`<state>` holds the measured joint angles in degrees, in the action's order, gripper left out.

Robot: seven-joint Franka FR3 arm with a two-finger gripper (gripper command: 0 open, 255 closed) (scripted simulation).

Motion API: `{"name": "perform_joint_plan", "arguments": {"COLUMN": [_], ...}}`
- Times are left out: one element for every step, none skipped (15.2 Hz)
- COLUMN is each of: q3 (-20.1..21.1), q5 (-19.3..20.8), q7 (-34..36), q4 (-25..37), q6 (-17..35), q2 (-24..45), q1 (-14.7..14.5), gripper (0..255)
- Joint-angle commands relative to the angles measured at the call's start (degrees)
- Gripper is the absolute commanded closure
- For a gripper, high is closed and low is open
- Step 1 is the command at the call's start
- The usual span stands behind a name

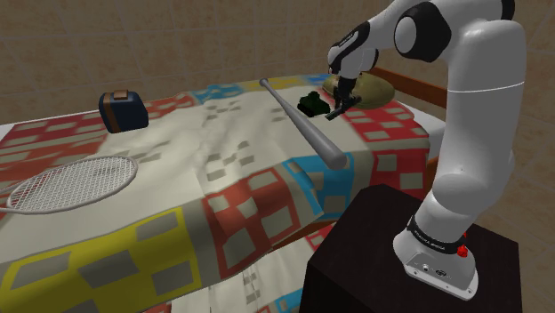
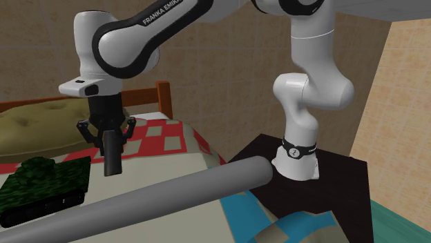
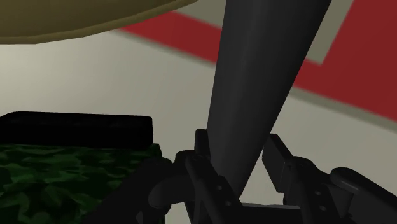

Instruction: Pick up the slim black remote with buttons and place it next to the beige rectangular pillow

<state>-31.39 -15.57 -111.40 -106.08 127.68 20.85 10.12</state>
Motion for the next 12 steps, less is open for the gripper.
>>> {"name": "perform_joint_plan", "arguments": {"q3": [0.28,0.44,0.61,0.78,0.94,0.94,0.94,0.94,0.93,0.93,0.93,0.93], "q5": [-0.62,-0.94,-1.27,-1.61,-1.93,-1.93,-1.93,-1.93,-1.93,-1.93,-1.93,-1.93], "q7": [-0.44,-0.66,-0.88,-1.12,-1.33,-1.33,-1.33,-1.33,-1.33,-1.33,-1.33,-1.33], "q4": [-0.55,-0.8,-1.04,-1.26,-1.46,-1.47,-1.46,-1.46,-1.46,-1.46,-1.46,-1.46], "q6": [1.22,1.82,2.41,3.01,3.54,3.55,3.54,3.54,3.54,3.54,3.54,3.54], "q2": [0.77,1.18,1.6,2.02,2.42,2.42,2.42,2.42,2.43,2.43,2.43,2.43], "q1": [0.23,0.34,0.46,0.58,0.7,0.69,0.69,0.69,0.69,0.69,0.69,0.68], "gripper": [255,255,255,255,255,255,255,255,255,255,255,255]}}
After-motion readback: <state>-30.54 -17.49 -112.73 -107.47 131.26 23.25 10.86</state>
